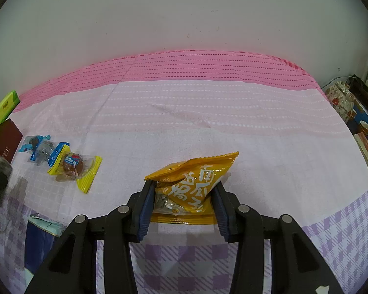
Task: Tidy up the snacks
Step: 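Grasp the silver packet with red tab with the left gripper, then carry the silver packet into the gold tray and open the left gripper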
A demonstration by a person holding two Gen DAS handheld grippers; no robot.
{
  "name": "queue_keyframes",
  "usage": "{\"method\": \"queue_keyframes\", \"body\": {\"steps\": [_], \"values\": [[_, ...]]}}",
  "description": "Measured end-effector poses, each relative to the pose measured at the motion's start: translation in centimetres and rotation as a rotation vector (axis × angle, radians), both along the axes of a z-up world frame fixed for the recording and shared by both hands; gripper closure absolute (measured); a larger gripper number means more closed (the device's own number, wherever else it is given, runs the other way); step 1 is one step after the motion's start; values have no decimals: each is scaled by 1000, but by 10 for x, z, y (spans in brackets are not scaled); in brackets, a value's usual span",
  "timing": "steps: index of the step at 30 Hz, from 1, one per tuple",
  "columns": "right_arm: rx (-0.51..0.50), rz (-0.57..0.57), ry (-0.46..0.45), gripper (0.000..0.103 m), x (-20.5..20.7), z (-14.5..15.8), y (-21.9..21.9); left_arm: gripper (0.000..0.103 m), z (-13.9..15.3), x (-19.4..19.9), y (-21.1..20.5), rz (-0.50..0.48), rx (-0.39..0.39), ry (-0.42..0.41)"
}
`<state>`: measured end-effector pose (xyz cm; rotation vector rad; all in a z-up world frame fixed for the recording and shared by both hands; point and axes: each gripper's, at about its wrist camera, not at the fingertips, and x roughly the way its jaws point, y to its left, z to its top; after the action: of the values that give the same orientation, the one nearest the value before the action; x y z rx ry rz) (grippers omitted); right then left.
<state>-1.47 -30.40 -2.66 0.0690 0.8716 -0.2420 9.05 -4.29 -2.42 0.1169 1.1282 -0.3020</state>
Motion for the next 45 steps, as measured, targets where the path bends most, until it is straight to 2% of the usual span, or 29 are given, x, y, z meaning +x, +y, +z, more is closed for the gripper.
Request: {"method": "queue_keyframes", "body": {"steps": [5, 10, 15, 21, 29, 45], "values": [[-1, 0, 0, 62, 0, 0, 0, 67, 23, 4, 24, 30, 11, -52], [-3, 0, 1, 62, -1, 0, 0, 67, 32, 28, 67, 119, 48, -89], [-3, 0, 1, 62, -1, -1, 0, 67, 23, 53, 114, 206, 109, -96], [-2, 1, 1, 62, 0, 0, 0, 67, -4, 75, 153, 268, 158, -43], [-2, 2, 2, 61, 0, -1, -1, 67, -32, 85, 167, 259, 224, 3], [-2, 2, 3, 61, 0, -1, -1, 66, -46, 87, 172, 268, 258, 20]]}}
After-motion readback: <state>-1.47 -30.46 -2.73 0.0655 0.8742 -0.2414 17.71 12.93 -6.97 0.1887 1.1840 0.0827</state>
